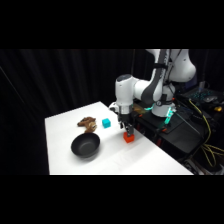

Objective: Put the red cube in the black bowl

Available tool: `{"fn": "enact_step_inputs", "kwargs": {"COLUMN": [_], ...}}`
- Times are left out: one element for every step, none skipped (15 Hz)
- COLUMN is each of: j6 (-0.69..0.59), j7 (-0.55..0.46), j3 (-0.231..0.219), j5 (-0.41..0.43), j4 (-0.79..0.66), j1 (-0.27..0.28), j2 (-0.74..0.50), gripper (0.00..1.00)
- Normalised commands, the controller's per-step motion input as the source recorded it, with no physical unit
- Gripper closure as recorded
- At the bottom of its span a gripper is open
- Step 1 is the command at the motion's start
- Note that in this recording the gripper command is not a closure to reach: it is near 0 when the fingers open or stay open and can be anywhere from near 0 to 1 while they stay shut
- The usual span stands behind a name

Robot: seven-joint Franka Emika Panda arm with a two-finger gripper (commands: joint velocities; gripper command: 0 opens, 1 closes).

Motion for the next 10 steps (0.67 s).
{"fn": "enact_step_inputs", "kwargs": {"j6": [0.24,0.25,0.24,0.24,0.22,0.21,0.2,0.19,0.2,0.19], "j7": [-0.08,-0.08,-0.08,-0.08,-0.11,-0.13,-0.14,-0.17,-0.17,-0.2], "j3": [0.046,0.053,0.059,0.064,0.082,0.091,0.096,0.091,0.08,0.079], "j5": [0.116,0.116,0.128,0.13,0.154,0.168,0.174,0.166,0.15,0.141], "j4": [-0.04,-0.06,-0.06,-0.06,-0.06,-0.04,-0.02,0.0,0.0,0.01], "j1": [0.011,0.015,0.012,0.011,-0.006,-0.02,-0.039,-0.058,-0.07,-0.091], "j2": [0.13,0.12,0.11,0.12,0.12,0.13,0.14,0.14,0.14,0.13], "gripper": [0.0,0.0,0.0,0.0,0.0,0.0,0.0,0.0,0.0,0.0]}}
